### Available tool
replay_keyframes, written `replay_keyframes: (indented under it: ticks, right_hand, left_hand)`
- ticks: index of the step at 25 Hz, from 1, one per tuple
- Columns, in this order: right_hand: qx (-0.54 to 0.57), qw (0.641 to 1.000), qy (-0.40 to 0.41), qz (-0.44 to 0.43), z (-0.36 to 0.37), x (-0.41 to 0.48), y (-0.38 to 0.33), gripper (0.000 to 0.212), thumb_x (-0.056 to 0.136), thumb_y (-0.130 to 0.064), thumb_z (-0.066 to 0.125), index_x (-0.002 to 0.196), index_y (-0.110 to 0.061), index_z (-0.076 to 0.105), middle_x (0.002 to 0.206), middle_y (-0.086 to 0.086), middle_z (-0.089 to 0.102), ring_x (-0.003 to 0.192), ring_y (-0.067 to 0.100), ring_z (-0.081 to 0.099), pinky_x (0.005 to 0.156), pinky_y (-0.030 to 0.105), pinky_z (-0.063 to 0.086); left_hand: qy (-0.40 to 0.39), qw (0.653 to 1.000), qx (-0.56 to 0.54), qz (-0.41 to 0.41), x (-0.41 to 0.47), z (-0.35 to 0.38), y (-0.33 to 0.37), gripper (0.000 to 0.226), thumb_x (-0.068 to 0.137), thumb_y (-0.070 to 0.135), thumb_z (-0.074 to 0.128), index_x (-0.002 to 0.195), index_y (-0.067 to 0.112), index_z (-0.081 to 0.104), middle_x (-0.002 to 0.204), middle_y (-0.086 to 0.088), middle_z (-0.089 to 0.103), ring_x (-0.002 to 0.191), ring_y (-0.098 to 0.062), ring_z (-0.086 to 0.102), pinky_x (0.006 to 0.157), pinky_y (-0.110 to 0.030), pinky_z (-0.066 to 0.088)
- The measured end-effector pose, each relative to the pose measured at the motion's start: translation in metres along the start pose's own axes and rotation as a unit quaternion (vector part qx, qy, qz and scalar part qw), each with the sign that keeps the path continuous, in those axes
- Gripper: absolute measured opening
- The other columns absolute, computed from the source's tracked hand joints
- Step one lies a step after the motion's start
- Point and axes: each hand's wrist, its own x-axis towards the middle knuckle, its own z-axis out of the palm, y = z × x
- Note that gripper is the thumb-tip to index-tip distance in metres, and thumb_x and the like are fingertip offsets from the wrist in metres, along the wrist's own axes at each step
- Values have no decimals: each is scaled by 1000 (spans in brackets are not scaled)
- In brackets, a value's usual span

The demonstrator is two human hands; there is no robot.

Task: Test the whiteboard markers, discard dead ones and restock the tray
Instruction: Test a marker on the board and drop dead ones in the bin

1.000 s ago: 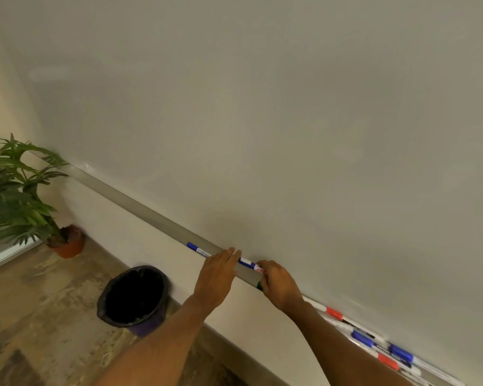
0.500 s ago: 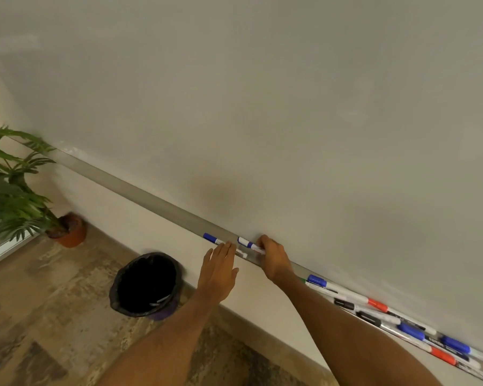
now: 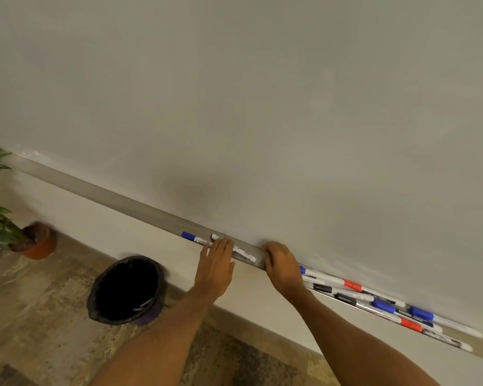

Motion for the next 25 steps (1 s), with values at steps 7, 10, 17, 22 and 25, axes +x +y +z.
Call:
replay_keyframes:
  ticks: [7,10,17,22,25]
  right_hand:
    - [-148,988,22,-28,-16,-56,49,31,89,-23,53,115,-10,62,110,8,66,98,25,64,87,36,52]
    - [-218,974,-60,-32,-17,-75,72,51,95,-43,35,133,-13,50,136,5,53,125,24,51,101,40,37]
    - [-252,960,-113,-44,-30,-104,111,91,74,-55,67,145,-18,23,147,5,38,134,29,37,111,49,26]
    - [-266,956,-104,-61,-50,-123,148,88,72,-53,69,143,-17,31,148,5,34,135,27,32,116,49,11]
    - [-269,953,-119,-73,-69,-134,172,84,72,-52,70,141,-17,38,146,5,41,134,26,32,109,49,29]
  left_hand:
    - [-25,994,-9,107,-3,5,68,61,103,30,37,152,13,6,160,-5,6,147,-19,2,120,-39,-1]
    - [-77,988,-5,132,-8,14,99,68,102,34,36,152,15,-6,159,-5,-11,146,-20,-11,117,-39,-9]
    - [-145,984,4,101,-24,36,155,81,98,45,41,150,21,-16,157,-1,-21,144,-22,-20,112,-47,-16]
    - [-151,983,10,103,-32,41,200,83,97,47,41,149,20,-17,156,-2,-23,142,-23,-23,109,-47,-19]
    - [-158,982,17,105,-39,45,228,84,97,49,40,148,19,-20,156,-2,-25,137,-22,-29,109,-47,-19]
